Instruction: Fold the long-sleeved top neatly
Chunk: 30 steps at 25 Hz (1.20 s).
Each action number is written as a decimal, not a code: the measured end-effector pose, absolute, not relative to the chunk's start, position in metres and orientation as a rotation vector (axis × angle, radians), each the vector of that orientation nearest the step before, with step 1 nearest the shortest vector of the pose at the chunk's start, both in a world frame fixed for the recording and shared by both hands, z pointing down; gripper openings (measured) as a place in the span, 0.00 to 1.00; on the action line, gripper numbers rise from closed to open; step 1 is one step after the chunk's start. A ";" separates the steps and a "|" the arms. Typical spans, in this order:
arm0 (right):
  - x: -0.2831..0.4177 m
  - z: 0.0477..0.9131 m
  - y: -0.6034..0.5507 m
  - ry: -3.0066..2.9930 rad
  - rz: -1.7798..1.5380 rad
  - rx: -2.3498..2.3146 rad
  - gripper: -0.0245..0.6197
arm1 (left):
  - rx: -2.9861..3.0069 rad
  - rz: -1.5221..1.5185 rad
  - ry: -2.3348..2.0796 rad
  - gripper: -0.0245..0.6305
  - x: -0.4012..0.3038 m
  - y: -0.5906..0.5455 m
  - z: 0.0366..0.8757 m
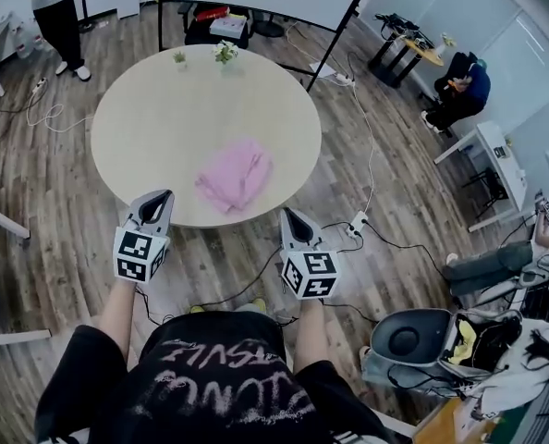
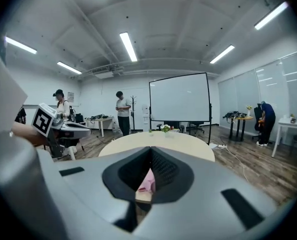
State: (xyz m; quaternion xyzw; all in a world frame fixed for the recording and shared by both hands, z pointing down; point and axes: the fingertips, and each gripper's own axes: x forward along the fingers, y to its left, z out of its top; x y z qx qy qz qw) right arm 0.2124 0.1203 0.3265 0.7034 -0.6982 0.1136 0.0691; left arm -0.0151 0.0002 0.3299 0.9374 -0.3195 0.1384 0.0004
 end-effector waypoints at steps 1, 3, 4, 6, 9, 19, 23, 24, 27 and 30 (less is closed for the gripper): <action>0.216 0.325 0.122 -2.101 0.332 2.131 0.05 | 2.951 0.428 -1.007 0.05 -0.013 0.002 0.328; 0.225 0.321 0.126 -2.089 0.318 2.150 0.05 | 2.957 0.415 -1.017 0.05 -0.009 0.005 0.322; 0.230 0.319 0.128 -2.082 0.318 2.156 0.05 | 2.955 0.408 -1.026 0.05 -0.007 0.006 0.317; 0.239 0.313 0.131 -2.070 0.323 2.160 0.05 | 2.944 0.389 -1.047 0.05 -0.004 0.007 0.303; 0.253 0.306 0.138 -2.070 0.327 2.154 0.05 | 2.933 0.337 -1.073 0.05 0.004 0.013 0.282; 0.286 0.296 0.143 -2.096 0.276 2.160 0.05 | 2.893 0.274 -1.202 0.05 0.010 0.020 0.262; 0.288 0.288 0.141 -2.093 0.228 2.141 0.04 | 2.879 0.268 -1.265 0.05 0.003 0.025 0.257; 0.290 0.287 0.141 -2.081 0.220 2.141 0.04 | 2.870 0.260 -1.282 0.05 0.002 0.024 0.256; 0.297 0.283 0.142 -2.084 0.225 2.141 0.04 | 2.841 0.236 -1.323 0.05 0.000 0.022 0.254; 0.297 0.278 0.142 -2.087 0.192 2.113 0.04 | 2.794 0.196 -1.373 0.05 -0.011 0.024 0.250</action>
